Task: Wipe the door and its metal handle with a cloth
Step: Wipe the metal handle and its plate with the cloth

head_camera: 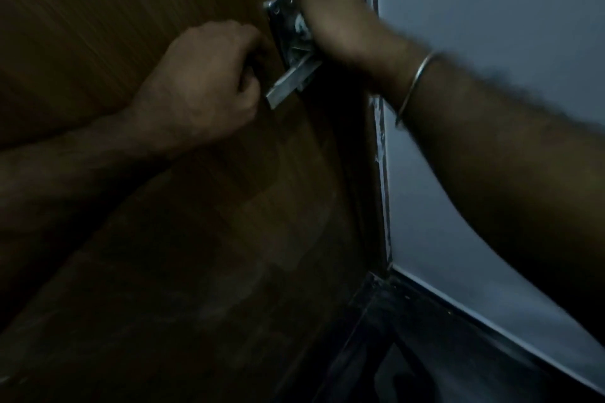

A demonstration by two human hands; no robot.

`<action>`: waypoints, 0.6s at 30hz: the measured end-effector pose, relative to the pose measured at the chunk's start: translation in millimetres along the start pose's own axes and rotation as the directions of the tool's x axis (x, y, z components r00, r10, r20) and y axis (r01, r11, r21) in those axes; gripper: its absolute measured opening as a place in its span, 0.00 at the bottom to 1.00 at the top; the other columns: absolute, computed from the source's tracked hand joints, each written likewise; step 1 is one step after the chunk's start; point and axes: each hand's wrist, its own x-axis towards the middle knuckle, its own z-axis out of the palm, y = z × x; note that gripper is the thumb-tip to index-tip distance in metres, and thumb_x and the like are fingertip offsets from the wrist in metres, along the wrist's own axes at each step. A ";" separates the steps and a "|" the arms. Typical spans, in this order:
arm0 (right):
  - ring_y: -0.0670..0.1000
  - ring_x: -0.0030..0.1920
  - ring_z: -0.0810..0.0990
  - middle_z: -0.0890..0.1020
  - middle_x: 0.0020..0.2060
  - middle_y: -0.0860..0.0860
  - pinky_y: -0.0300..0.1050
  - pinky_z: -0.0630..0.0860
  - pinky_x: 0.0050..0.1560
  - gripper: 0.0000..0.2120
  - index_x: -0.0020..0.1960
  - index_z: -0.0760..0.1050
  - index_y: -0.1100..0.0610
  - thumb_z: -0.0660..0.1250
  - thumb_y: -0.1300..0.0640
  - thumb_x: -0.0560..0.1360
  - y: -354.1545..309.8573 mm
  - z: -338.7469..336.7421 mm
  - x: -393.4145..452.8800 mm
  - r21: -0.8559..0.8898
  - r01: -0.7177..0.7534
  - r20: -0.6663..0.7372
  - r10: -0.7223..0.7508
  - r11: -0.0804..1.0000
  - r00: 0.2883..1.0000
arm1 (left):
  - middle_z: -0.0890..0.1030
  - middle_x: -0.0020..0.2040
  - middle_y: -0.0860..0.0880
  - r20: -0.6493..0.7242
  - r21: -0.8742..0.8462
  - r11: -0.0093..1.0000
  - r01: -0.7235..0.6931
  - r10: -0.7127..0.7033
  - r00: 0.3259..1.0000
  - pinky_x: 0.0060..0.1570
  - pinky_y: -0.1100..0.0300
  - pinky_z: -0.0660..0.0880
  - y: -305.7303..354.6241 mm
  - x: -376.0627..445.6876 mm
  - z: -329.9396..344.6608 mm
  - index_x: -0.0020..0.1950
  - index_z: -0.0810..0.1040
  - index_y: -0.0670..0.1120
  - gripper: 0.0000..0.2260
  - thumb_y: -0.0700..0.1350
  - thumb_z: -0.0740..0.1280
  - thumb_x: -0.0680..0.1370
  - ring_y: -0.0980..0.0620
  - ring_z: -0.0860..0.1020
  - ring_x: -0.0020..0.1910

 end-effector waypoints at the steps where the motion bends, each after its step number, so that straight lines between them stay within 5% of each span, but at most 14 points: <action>1: 0.51 0.47 0.81 0.82 0.46 0.51 0.48 0.76 0.50 0.20 0.52 0.78 0.52 0.53 0.41 0.79 8.4 5.7 -6.4 0.111 -0.047 0.017 0.046 0.993 0.999 | 0.78 0.65 0.41 0.003 0.006 1.000 -0.005 0.005 1.000 0.62 0.54 0.69 -0.6 0.1 -1.7 0.70 0.73 0.43 0.19 0.39 0.63 0.79 0.43 0.75 0.65; 4: 0.51 0.52 0.81 0.83 0.53 0.52 0.53 0.73 0.63 0.23 0.48 0.80 0.47 0.52 0.36 0.74 38.6 23.6 -16.3 0.521 -0.122 0.004 0.141 0.844 0.990 | 0.77 0.66 0.41 -0.018 0.027 1.000 -0.012 0.013 1.000 0.60 0.60 0.66 -2.0 1.1 -3.1 0.70 0.73 0.42 0.18 0.38 0.62 0.80 0.44 0.75 0.65; 6: 0.47 0.56 0.78 0.80 0.62 0.51 0.52 0.66 0.68 0.21 0.44 0.80 0.42 0.50 0.38 0.78 62.7 38.7 -21.6 0.625 -0.148 -0.020 0.205 0.767 0.979 | 0.77 0.66 0.40 -0.035 0.020 1.000 -0.007 0.008 0.999 0.58 0.61 0.65 -0.5 1.4 -1.8 0.71 0.73 0.42 0.18 0.38 0.61 0.80 0.43 0.75 0.65; 9: 0.53 0.59 0.75 0.77 0.63 0.54 0.53 0.68 0.67 0.21 0.62 0.76 0.46 0.47 0.44 0.83 106.2 77.2 -45.4 0.460 -0.246 0.011 0.272 0.853 0.962 | 0.77 0.67 0.41 -0.011 -0.004 1.000 0.015 -0.015 1.000 0.58 0.62 0.64 -0.3 -0.6 2.6 0.71 0.73 0.42 0.17 0.39 0.59 0.82 0.44 0.74 0.65; 12: 0.50 0.51 0.79 0.80 0.53 0.52 0.49 0.74 0.57 0.19 0.67 0.71 0.48 0.49 0.44 0.84 124.1 133.7 -87.9 0.257 -0.352 0.075 0.345 0.900 0.936 | 0.78 0.65 0.42 -0.026 -0.059 0.998 0.017 -0.019 0.999 0.55 0.64 0.65 2.9 -4.8 10.1 0.70 0.74 0.42 0.17 0.41 0.57 0.83 0.46 0.75 0.62; 14: 0.48 0.52 0.78 0.79 0.55 0.48 0.45 0.73 0.59 0.20 0.75 0.63 0.48 0.50 0.48 0.84 112.2 164.7 -112.3 0.134 -0.248 -0.005 0.251 0.960 0.968 | 0.79 0.63 0.42 -0.039 -0.089 0.996 0.009 -0.012 0.999 0.55 0.63 0.67 4.5 -8.4 14.8 0.69 0.74 0.42 0.16 0.43 0.57 0.84 0.47 0.76 0.60; 16: 0.51 0.48 0.78 0.78 0.51 0.51 0.50 0.75 0.55 0.21 0.77 0.59 0.50 0.52 0.52 0.84 103.7 166.6 -107.7 0.262 -0.169 -0.148 0.212 0.950 0.966 | 0.79 0.62 0.42 -0.021 -0.108 0.994 0.005 -0.007 1.000 0.56 0.59 0.69 4.5 -12.5 19.0 0.69 0.75 0.42 0.16 0.44 0.58 0.84 0.47 0.76 0.59; 18: 0.54 0.44 0.79 0.79 0.48 0.56 0.50 0.75 0.47 0.22 0.78 0.56 0.51 0.52 0.55 0.84 103.7 144.5 -76.8 0.386 -0.243 -0.163 0.325 0.890 0.932 | 0.79 0.61 0.43 0.001 -0.135 0.991 -0.007 0.007 1.000 0.53 0.59 0.71 4.6 -16.4 25.0 0.69 0.75 0.43 0.15 0.45 0.60 0.83 0.48 0.77 0.58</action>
